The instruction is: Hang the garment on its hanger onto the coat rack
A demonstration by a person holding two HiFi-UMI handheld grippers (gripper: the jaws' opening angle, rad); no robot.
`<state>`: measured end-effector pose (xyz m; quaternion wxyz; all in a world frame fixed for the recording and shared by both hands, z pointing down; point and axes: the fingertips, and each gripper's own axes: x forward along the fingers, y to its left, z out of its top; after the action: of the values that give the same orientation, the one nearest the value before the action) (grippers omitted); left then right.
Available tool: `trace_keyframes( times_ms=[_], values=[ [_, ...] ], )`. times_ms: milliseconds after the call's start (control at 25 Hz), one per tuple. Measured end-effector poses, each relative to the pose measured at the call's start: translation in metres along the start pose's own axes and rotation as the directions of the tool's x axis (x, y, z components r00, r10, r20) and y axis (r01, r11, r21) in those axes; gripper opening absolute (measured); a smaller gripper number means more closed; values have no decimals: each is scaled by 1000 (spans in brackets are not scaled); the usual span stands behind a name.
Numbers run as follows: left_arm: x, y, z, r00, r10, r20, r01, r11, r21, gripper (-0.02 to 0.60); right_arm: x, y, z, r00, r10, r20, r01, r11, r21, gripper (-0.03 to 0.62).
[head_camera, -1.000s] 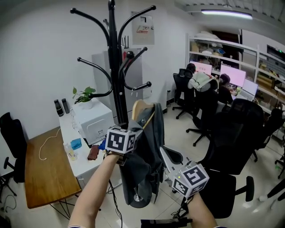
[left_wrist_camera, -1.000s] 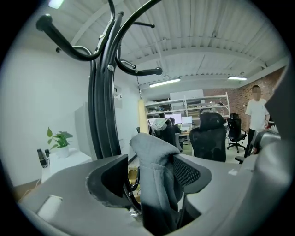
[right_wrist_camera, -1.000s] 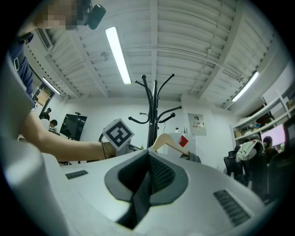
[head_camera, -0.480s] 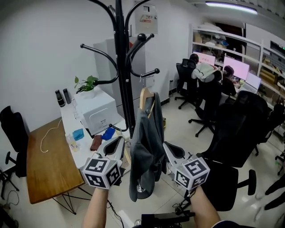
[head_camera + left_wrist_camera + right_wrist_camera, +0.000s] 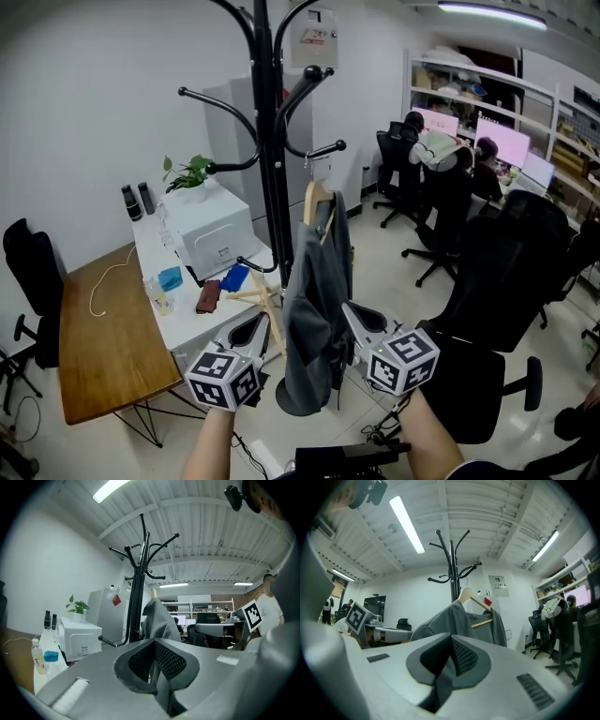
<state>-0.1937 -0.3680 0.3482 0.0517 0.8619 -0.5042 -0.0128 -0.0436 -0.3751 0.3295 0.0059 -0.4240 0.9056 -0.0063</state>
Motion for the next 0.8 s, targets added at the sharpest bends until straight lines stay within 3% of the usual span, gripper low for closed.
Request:
trace_keyframes(
  times_ms=[800],
  values=[
    [7, 8, -5, 1000, -20, -23, 20, 1000, -4, 0, 3, 8, 0, 1000, 22, -11, -23, 999, -42, 14]
  ],
)
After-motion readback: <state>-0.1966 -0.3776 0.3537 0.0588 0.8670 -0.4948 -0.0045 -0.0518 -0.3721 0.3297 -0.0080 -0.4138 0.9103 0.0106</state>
